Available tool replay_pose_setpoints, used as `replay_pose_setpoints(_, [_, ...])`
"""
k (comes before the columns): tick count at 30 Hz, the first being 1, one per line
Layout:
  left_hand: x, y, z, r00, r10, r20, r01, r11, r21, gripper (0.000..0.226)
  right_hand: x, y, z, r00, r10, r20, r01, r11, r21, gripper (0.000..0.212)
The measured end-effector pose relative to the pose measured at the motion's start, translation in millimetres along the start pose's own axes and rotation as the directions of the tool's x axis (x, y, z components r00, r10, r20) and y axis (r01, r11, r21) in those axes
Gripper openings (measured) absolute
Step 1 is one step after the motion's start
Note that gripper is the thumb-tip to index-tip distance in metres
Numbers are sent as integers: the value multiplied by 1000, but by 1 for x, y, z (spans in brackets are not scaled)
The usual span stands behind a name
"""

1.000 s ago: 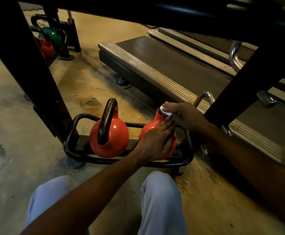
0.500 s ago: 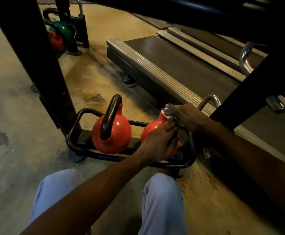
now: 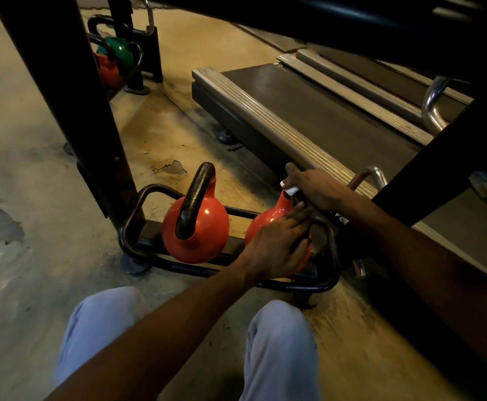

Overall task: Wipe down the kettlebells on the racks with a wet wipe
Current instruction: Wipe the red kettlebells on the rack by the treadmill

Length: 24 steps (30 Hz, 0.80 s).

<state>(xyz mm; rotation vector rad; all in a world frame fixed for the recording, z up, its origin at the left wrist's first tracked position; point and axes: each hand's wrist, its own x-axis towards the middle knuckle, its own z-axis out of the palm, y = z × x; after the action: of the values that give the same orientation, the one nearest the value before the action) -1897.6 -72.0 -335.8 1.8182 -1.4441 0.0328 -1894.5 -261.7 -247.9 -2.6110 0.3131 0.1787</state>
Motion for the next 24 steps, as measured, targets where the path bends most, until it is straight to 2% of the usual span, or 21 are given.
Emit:
replay_pose_setpoints(2, [-1, 1, 0, 1000, -11, -11, 11, 1000, 5, 52, 0, 5, -5, 999, 3, -33, 0, 997, 81, 75])
replay_pose_setpoints(4, [-1, 1, 0, 1000, -19, -5, 19, 1000, -9, 49, 7, 4, -3, 1000, 15, -15, -14, 996, 91, 78])
replay_pose_setpoints(6, [-1, 0, 0, 1000, -5, 16, 6, 1000, -28, 44, 16, -2, 1, 997, -22, 80, 32, 991, -127, 85])
replay_pose_setpoints(8, [0, -1, 0, 1000, 7, 30, -6, 1000, -25, 43, 23, -5, 0, 980, -76, 184, 138, 926, -352, 92])
replay_pose_setpoints(10, [1, 0, 0, 1000, -6, 12, 7, 1000, -17, 45, 25, -7, -5, 974, -72, 215, 148, 921, -361, 97])
replay_pose_setpoints(13, [0, 3, 0, 1000, -16, -18, 16, 1000, -13, 47, 24, -9, -7, 984, 45, 169, 14, 944, -331, 105])
replay_pose_setpoints(15, [-1, 6, -2, 1000, -4, -19, 4, 1000, -18, 47, 25, -10, -3, 980, 179, 86, -157, 963, -220, 99])
replay_pose_setpoints(17, [0, 6, -3, 1000, -14, -23, 13, 1000, -20, 50, 27, -13, -1, 947, 320, -26, -320, 947, -19, 108])
replay_pose_setpoints(20, [-1, 5, -1, 999, -18, -32, 18, 1000, 0, 51, 29, -24, -2, 881, 464, -97, -424, 863, 275, 103])
replay_pose_setpoints(21, [-1, 5, -1, 999, -19, -27, 19, 1000, -3, 51, 29, -28, -4, 855, 516, -62, -455, 801, 389, 98])
replay_pose_setpoints(24, [-1, 2, 1, 1000, -19, -2, 19, 1000, 3, 51, 30, -34, -12, 796, 561, 227, -541, 491, 683, 100])
